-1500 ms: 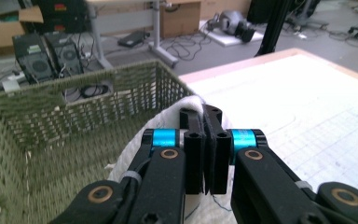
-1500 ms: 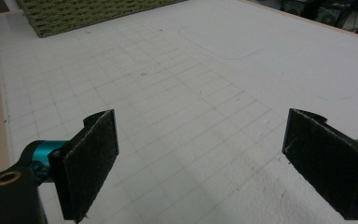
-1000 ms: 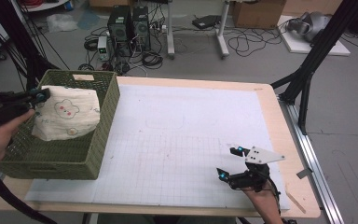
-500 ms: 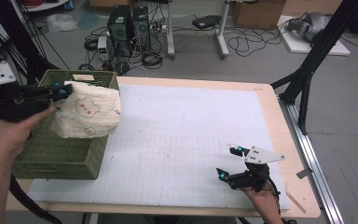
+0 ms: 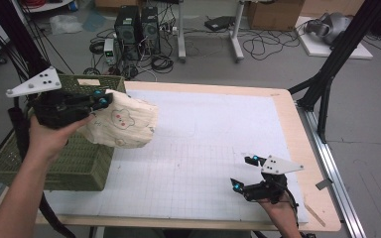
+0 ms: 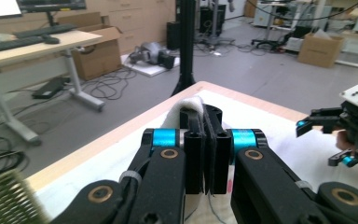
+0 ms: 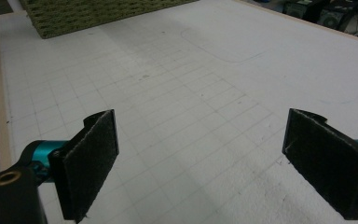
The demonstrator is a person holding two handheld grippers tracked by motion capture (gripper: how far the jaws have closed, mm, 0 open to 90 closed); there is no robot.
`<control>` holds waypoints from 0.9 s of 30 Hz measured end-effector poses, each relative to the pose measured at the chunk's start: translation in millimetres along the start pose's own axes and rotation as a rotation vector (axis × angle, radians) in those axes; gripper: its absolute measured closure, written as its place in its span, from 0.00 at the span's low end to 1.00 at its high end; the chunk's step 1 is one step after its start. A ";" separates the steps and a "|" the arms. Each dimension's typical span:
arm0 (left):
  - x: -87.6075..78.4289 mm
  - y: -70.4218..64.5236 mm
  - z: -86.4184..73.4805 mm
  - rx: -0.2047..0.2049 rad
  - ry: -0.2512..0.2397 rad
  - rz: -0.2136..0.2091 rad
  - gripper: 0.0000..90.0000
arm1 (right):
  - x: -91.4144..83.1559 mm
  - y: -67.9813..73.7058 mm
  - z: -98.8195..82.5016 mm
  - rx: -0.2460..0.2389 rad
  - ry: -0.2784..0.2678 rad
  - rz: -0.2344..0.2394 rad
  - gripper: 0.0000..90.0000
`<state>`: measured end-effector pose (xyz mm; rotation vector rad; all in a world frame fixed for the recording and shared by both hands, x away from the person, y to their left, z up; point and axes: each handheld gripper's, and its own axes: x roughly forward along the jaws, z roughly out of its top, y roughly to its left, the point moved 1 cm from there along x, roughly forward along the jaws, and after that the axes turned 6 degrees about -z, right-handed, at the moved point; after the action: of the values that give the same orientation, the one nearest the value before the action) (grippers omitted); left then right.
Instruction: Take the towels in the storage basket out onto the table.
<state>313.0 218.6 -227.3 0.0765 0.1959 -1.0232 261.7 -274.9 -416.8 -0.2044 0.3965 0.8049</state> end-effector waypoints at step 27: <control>116.5 -20.8 -47.3 -0.059 0.098 -0.091 0.97 | 1.9 1.7 3.3 -0.007 -0.007 0.009 0.11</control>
<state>348.1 117.2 -296.1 0.0639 0.3209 -1.1045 262.6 -271.4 -414.6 -0.2070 0.3885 0.8156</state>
